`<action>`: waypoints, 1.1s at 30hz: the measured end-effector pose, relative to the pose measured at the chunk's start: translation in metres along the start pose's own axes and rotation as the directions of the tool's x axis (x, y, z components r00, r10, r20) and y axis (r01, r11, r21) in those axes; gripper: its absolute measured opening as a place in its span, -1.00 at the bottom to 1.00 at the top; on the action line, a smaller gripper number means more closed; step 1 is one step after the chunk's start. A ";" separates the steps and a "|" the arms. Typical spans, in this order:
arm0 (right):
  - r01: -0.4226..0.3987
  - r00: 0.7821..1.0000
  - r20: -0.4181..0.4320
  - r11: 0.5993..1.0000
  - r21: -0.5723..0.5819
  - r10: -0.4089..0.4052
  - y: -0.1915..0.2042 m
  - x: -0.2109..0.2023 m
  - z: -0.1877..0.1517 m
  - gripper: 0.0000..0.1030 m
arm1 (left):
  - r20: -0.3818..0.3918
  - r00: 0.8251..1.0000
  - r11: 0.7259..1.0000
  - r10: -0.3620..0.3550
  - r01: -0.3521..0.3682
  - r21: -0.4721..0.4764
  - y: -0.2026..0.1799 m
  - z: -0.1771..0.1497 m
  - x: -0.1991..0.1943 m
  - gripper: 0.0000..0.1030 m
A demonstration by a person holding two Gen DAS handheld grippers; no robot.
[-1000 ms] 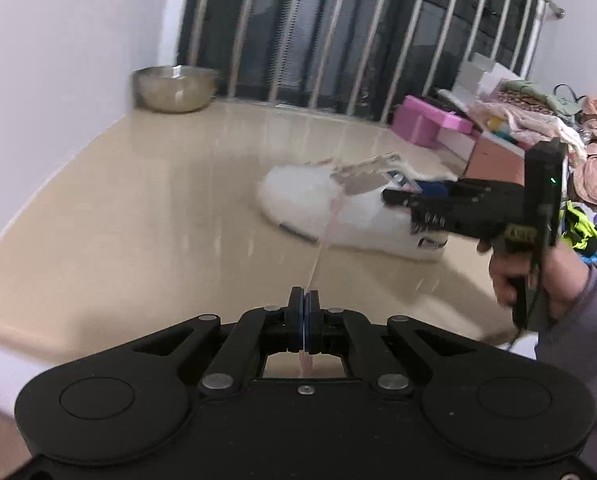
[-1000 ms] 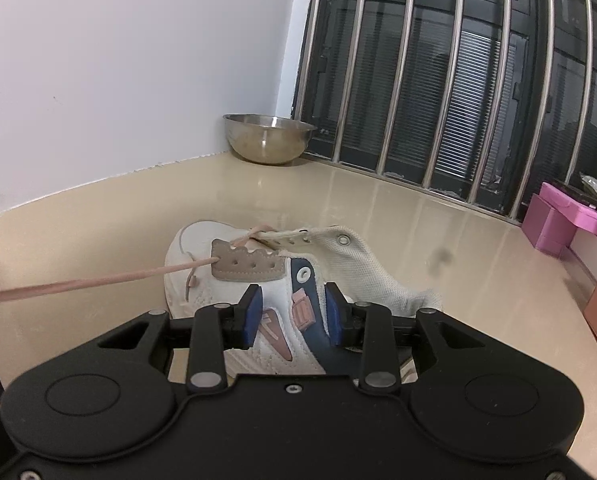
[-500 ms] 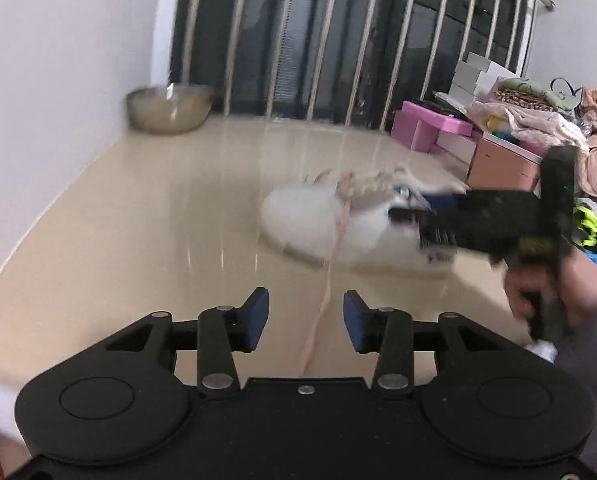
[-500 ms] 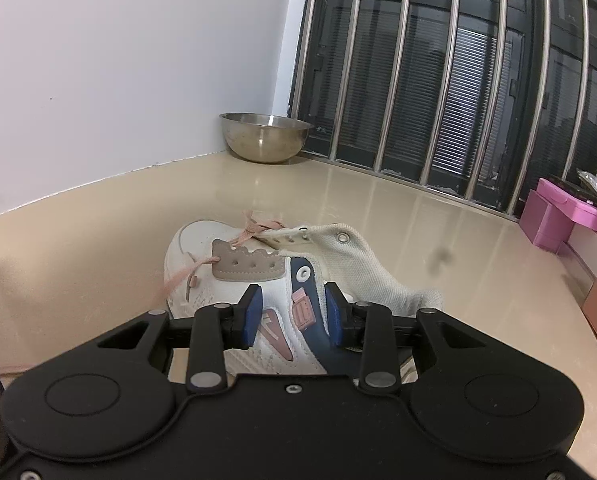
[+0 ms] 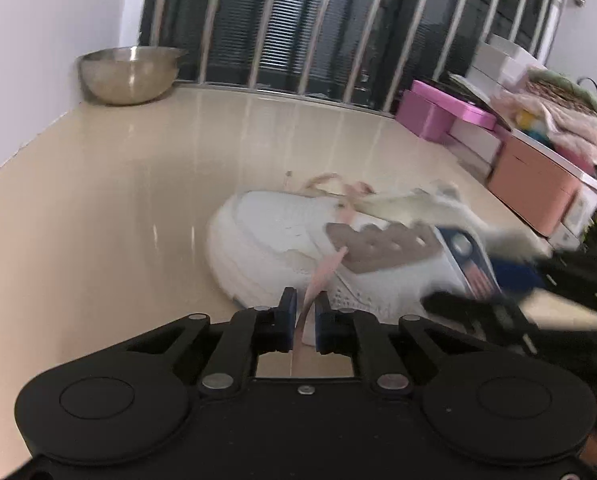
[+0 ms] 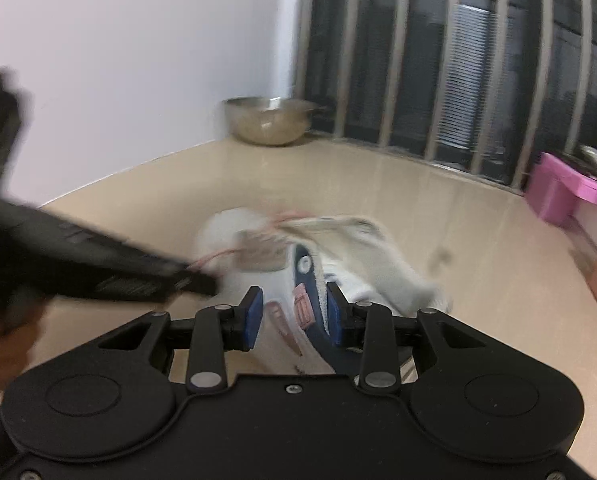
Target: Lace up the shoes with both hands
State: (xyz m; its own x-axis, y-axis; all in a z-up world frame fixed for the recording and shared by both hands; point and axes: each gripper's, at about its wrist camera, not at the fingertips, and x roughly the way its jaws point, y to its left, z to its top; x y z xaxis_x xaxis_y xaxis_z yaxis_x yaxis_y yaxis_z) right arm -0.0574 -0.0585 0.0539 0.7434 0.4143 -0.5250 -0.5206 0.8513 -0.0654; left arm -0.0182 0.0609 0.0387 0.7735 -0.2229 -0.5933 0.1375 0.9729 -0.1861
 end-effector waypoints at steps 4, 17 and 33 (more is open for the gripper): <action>-0.045 0.998 -0.035 0.997 -0.061 0.043 0.033 -0.010 0.005 -0.15 | 0.018 0.991 0.991 0.131 -0.131 -0.020 0.032 0.015 -0.004 -0.82; 0.019 0.993 0.107 0.977 0.212 -0.042 -0.089 -0.042 0.031 0.06 | -0.004 1.000 1.000 -0.010 0.010 0.023 -0.001 0.004 -0.065 -0.23; -0.039 0.919 -0.386 0.992 0.116 0.082 -0.095 0.242 0.099 -0.46 | 0.037 0.994 0.986 0.105 -0.099 -0.136 0.023 -0.019 -0.101 -0.22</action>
State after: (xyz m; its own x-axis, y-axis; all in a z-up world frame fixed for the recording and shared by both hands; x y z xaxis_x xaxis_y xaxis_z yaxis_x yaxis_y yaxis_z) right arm 0.2131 -0.0074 0.0170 0.4784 0.3259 -0.8154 -0.4971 0.8660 0.0545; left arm -0.1052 0.1045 0.0796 0.8061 -0.1170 -0.5800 -0.0254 0.9725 -0.2314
